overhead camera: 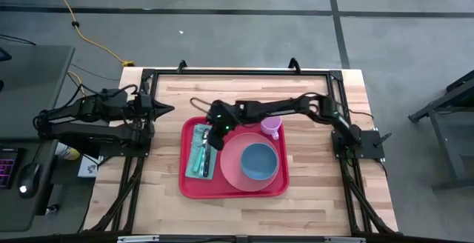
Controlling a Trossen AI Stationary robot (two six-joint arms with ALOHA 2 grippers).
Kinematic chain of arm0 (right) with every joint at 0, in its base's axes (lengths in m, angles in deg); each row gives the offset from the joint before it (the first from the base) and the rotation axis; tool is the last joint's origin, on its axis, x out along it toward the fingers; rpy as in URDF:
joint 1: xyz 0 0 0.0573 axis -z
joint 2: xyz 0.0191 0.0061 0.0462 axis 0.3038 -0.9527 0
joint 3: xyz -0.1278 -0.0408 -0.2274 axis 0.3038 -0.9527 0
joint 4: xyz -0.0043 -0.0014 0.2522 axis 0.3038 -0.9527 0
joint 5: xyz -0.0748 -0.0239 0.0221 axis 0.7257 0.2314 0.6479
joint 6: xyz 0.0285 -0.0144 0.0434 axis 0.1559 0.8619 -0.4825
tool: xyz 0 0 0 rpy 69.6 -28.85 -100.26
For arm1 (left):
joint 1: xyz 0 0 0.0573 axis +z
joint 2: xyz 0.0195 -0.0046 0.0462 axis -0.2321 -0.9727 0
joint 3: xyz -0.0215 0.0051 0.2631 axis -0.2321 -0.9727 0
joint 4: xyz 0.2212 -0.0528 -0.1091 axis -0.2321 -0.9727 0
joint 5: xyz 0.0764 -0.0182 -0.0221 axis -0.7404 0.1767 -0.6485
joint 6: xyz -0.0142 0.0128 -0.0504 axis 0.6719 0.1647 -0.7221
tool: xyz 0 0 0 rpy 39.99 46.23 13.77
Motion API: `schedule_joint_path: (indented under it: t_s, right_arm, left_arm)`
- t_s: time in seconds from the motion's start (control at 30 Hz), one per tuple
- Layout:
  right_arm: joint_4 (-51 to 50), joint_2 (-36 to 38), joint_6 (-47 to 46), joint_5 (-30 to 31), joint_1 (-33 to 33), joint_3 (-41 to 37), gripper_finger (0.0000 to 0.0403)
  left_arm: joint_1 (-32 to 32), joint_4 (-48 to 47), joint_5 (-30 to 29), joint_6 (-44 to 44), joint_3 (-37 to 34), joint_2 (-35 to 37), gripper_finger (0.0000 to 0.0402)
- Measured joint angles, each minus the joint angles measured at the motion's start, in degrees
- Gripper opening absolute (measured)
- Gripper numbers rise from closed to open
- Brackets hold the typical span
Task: Set up tray
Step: Put the light green spoon on top of the blue napkin to the left of the light blue fork
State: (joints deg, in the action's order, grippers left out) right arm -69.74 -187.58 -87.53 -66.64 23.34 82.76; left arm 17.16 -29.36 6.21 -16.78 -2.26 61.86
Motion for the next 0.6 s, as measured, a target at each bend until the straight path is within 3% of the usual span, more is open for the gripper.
schedule_joint_path:
  t_s: [0.1,0.23,0.33,0.6]
  right_arm:
    - [-12.29,-5.07,4.77,1.46,0.04,7.08,0.0]
    - [-18.08,-6.63,9.46,4.55,0.02,13.21,0.0]
    - [-20.44,-6.26,10.99,7.06,0.13,15.34,0.0]
    - [-28.7,-6.49,11.47,6.58,1.64,16.56,0.0]
  left_arm:
    - [-0.01,0.41,0.92,0.35,0.0,0.0,0.0037]
    - [0.01,0.44,1.43,-0.06,0.0,0.01,0.0037]
    - [0.01,0.44,1.63,-0.07,0.0,0.0,0.0037]
    - [0.01,0.41,1.39,-0.07,0.0,0.0,0.0037]
